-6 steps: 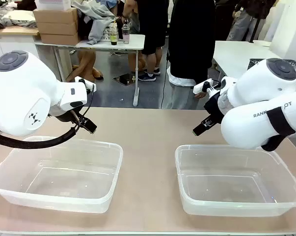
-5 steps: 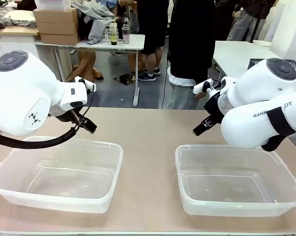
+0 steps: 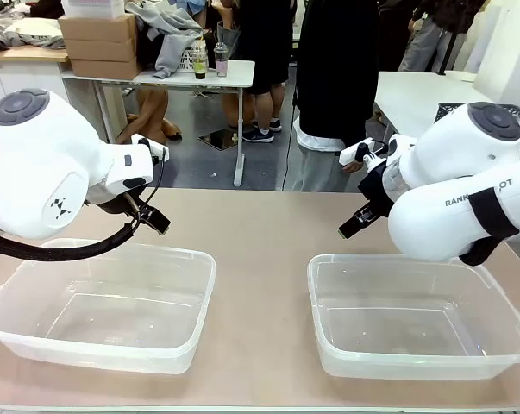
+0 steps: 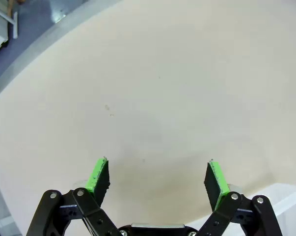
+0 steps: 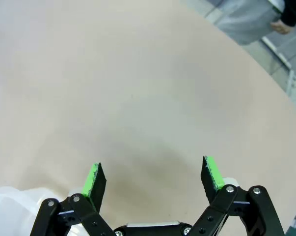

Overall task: Sort the waste into each basket.
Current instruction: Pick up the Organizing box on the left side of the table and lift it.

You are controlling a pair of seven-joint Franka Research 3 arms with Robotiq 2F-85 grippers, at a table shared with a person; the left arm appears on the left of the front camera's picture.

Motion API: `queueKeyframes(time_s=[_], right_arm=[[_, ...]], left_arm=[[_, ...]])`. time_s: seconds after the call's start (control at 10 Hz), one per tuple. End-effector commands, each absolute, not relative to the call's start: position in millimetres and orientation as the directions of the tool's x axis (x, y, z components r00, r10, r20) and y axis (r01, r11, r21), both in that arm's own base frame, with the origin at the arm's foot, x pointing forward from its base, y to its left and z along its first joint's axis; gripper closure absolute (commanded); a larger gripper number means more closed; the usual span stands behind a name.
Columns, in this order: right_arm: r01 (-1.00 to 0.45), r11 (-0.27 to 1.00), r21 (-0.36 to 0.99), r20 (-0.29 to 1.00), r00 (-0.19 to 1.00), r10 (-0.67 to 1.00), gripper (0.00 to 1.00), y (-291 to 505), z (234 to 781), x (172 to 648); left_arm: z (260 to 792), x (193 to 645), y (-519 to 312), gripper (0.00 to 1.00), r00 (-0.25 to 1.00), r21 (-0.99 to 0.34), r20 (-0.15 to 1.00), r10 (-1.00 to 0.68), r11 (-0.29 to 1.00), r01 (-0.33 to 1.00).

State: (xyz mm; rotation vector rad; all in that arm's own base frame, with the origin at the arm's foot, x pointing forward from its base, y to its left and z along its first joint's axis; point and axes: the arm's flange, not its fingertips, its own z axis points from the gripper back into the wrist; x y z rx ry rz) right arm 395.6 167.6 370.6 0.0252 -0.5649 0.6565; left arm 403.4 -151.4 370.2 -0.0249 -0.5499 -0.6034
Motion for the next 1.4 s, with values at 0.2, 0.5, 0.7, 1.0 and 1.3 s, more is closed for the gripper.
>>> queueKeyframes(time_s=[0.2,0.5,0.7,1.0,1.3], right_arm=[[-0.584,0.798,-0.151,0.505,0.648,0.570,0.00,168,371,396],[-0.584,0.798,-0.151,0.505,0.648,0.570,0.00,168,371,396],[-0.584,0.797,-0.152,0.504,0.648,0.571,0.00,168,371,396],[-0.513,0.849,-0.126,0.529,0.689,0.495,0.00,165,483,344],[-0.533,0.828,-0.173,0.547,0.648,0.531,0.00,162,499,274]], left_arm=[[370,403,-151,0.00,0.684,0.135,0.498,-0.533,0.827,0.545],[370,403,-151,0.00,0.684,0.135,0.498,-0.533,0.827,0.545],[370,403,-151,0.00,0.685,0.135,0.498,-0.532,0.828,0.545],[470,333,-162,0.00,0.791,0.067,0.531,-0.302,0.946,0.316],[495,249,-161,0.00,0.639,-0.023,0.638,-0.430,0.818,0.574]])
